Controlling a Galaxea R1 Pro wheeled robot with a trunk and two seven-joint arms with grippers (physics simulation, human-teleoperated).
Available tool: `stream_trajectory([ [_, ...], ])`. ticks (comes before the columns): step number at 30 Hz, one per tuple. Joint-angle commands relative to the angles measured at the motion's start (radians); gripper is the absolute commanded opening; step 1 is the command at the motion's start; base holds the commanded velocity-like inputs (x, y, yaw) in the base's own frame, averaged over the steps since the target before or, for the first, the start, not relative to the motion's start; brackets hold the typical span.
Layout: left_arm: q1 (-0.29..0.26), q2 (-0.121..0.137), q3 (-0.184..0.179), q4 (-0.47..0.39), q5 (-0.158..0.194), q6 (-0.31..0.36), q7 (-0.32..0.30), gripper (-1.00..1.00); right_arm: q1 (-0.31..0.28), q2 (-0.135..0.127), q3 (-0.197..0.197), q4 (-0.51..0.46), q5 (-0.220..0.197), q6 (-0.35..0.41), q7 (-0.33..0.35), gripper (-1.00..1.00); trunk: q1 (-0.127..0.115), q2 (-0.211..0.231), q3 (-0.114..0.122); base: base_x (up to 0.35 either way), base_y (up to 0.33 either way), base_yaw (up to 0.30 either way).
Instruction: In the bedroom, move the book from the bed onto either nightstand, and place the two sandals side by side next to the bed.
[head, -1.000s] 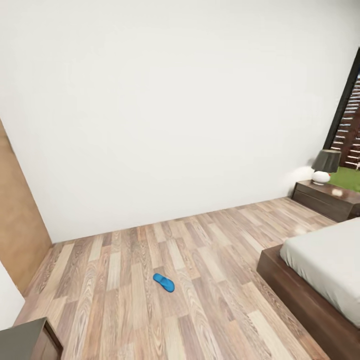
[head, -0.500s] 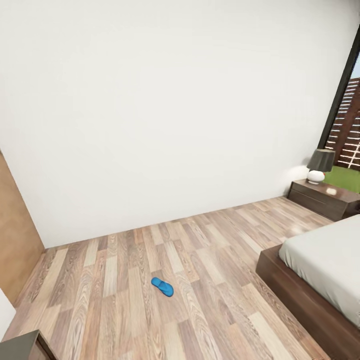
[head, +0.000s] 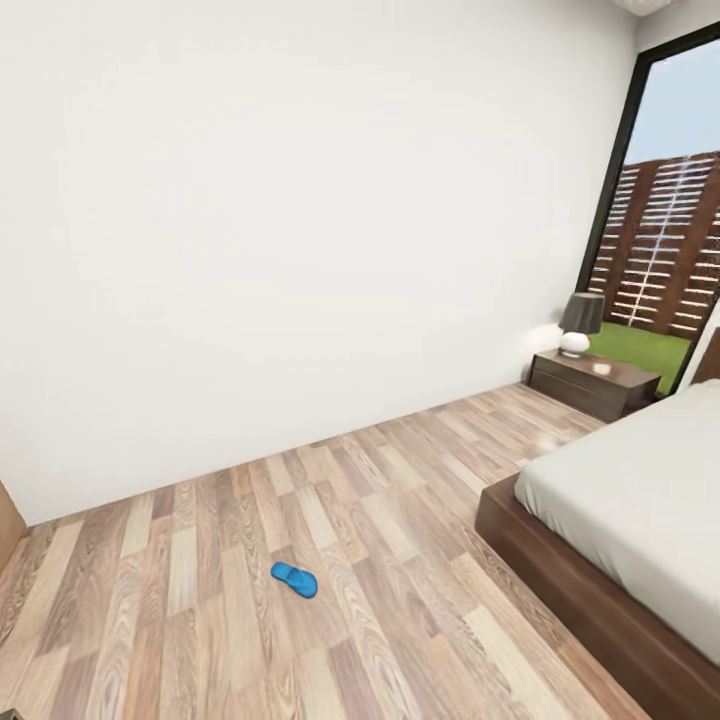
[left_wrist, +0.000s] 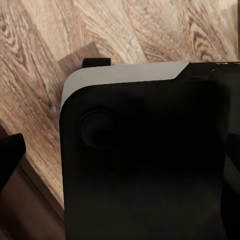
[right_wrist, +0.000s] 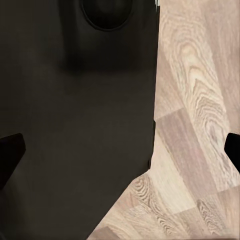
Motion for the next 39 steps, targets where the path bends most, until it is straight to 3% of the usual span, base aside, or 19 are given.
stream_trajectory([
  [1, 0.0, 0.0, 0.0, -0.001, 0.0, 0.001, 0.0, 1.0, 0.0, 0.0, -0.001, -0.001, 0.0, 0.003, -0.002, 1.0, 0.0, 0.0, -0.001, 0.0, 0.0, -0.283],
  [39, 0.0, 0.0, 0.0, -0.001, 0.0, 0.001, 0.0, 1.0, 0.0, 0.0, -0.001, -0.001, 0.0, 0.003, -0.002, 1.0, 0.0, 0.0, -0.001, 0.0, 0.0, -0.277],
])
